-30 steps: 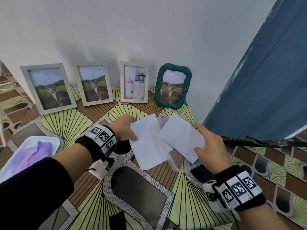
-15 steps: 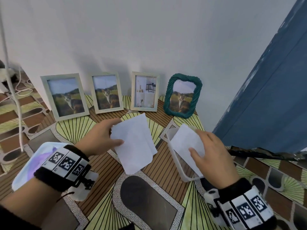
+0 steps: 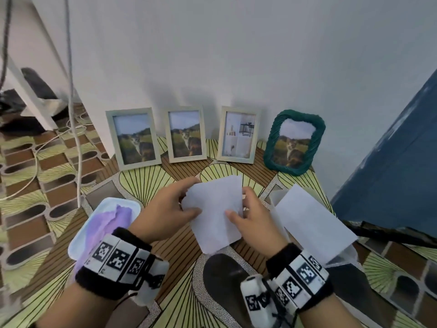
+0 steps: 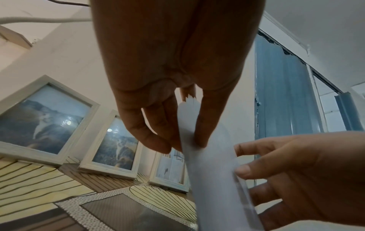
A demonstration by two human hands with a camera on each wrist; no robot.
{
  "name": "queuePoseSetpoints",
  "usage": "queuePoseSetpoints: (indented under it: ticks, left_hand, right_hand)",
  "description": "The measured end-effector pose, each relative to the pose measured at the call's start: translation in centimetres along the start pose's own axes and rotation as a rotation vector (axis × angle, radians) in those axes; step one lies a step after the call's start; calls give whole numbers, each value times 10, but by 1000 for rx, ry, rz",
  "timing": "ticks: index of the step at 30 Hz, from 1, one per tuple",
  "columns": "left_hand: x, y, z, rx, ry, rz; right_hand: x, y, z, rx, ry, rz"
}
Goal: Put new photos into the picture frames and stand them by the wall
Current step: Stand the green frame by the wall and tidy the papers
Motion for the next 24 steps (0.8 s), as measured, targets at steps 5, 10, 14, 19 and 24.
queuePoseSetpoints:
  ticks: [5,10,14,19,24]
  left_hand:
    - [8,-12,-4,204,-5,200]
    - [10,-3,-2,399,73,327]
    - [7,13,-8,453,83,237]
    - [9,25,-21,439,16,103]
    - [12,38,-29,507,-81,-16]
  right_hand:
    - [-9,-4,-11,-18,-126,92]
    - [-5,-8,-25,2,-235,199]
    - [-4,-5,-21,29,-219,201]
    - [-3,1,-7,132,-137,130]
    - [-2,9,-1,160,-82,51]
Point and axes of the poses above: each hand's wrist, its own x-axis away from the middle knuckle, its own y-axis out of the palm, z = x × y, the point moved 8 cm from there along -x, towards the middle knuckle, and after that the axes turned 10 degrees about -z, right-handed, at the moved point
